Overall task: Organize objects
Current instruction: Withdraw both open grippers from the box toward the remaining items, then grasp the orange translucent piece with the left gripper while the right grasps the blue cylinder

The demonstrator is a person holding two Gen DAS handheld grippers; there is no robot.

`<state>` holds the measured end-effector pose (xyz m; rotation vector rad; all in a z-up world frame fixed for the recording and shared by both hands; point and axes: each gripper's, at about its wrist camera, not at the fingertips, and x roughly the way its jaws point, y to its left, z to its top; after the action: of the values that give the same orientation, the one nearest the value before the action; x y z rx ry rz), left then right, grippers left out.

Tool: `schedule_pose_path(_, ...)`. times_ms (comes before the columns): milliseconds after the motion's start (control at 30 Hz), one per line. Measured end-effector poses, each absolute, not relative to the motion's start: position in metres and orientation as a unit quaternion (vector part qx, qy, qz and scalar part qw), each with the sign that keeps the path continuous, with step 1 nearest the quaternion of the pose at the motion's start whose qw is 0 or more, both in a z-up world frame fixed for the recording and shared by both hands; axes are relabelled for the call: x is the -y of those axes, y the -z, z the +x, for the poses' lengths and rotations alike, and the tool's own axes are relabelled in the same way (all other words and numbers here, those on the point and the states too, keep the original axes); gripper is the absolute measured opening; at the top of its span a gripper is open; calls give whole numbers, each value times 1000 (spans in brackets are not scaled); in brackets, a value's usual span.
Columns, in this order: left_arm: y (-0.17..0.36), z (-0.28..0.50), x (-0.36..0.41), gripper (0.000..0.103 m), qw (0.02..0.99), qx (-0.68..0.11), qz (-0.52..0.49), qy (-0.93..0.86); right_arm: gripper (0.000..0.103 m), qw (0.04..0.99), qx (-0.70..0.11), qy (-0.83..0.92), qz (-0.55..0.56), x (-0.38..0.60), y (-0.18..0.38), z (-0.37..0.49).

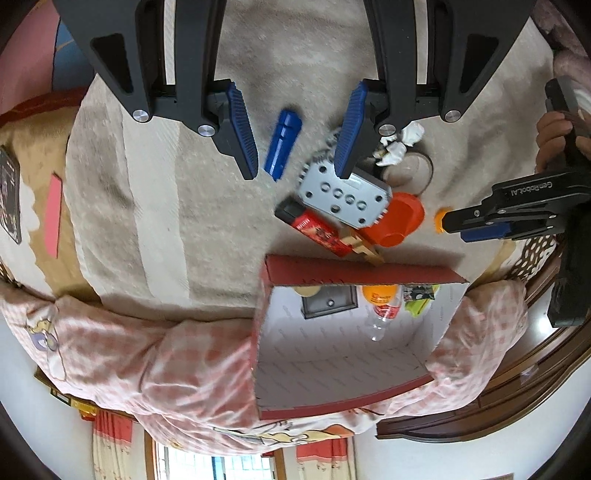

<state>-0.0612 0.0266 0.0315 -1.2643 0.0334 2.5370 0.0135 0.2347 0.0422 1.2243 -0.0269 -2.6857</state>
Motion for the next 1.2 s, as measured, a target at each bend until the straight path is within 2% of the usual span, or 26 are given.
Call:
schedule_pose_path(233, -20, -66, -31, 48, 141, -23, -450, -882, 44, 85, 20, 900, 428, -241, -29, 13)
schedule_pose_path(333, -16, -67, -33, 48, 140, -27, -451, -881, 40, 86, 24, 898, 431, -243, -26, 11)
schedule_pose_path(600, -12, -69, -40, 48, 134, -39, -446, -884, 19, 74, 8, 898, 434, -238, -18, 8)
schedule_pose_path(633, -12, -69, -40, 47, 134, -43, -444, -885, 18, 73, 7, 898, 434, -238, -18, 8)
schedule_pose_path(667, -12, -69, -41, 41, 133, -49, -442, -885, 17, 73, 5, 898, 434, -237, -18, 8)
schedule_pose_path(700, -12, -68, -42, 35, 134, -53, -441, -886, 17, 73, 4, 898, 434, -237, -18, 8)
schedule_pose_path(733, -13, -68, -42, 34, 139, -52, -441, -885, 17, 73, 3, 898, 433, -237, -18, 8)
schedule_pose_path(1200, -21, -61, -36, 34, 144, -38, -436, -887, 17, 83, 17, 900, 427, -235, -26, 10)
